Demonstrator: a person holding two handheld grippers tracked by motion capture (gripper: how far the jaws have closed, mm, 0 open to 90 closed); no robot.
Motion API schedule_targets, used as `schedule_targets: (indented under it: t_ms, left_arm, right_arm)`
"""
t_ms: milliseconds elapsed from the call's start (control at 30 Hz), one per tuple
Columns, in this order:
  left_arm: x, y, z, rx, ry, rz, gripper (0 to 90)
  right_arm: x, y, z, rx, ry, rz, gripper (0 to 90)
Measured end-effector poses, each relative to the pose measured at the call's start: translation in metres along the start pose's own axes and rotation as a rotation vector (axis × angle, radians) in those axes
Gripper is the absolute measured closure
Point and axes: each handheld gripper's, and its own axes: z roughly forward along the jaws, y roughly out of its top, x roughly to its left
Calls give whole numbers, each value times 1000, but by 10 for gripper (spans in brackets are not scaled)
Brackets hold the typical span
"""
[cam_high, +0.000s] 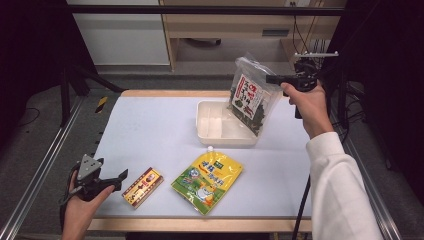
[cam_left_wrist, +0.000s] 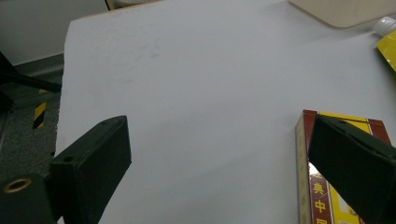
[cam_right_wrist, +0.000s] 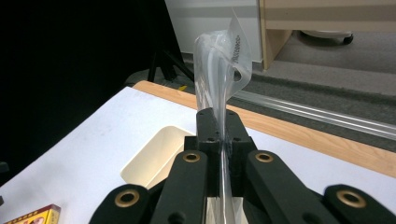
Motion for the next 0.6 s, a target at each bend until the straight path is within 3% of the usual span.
schedule_targets:
  t_ms: [600]
  left_arm:
    - [-2, 1, 0, 0, -4, 11, 58]
  right_arm:
    - [3, -8, 7, -5, 25, 25, 888]
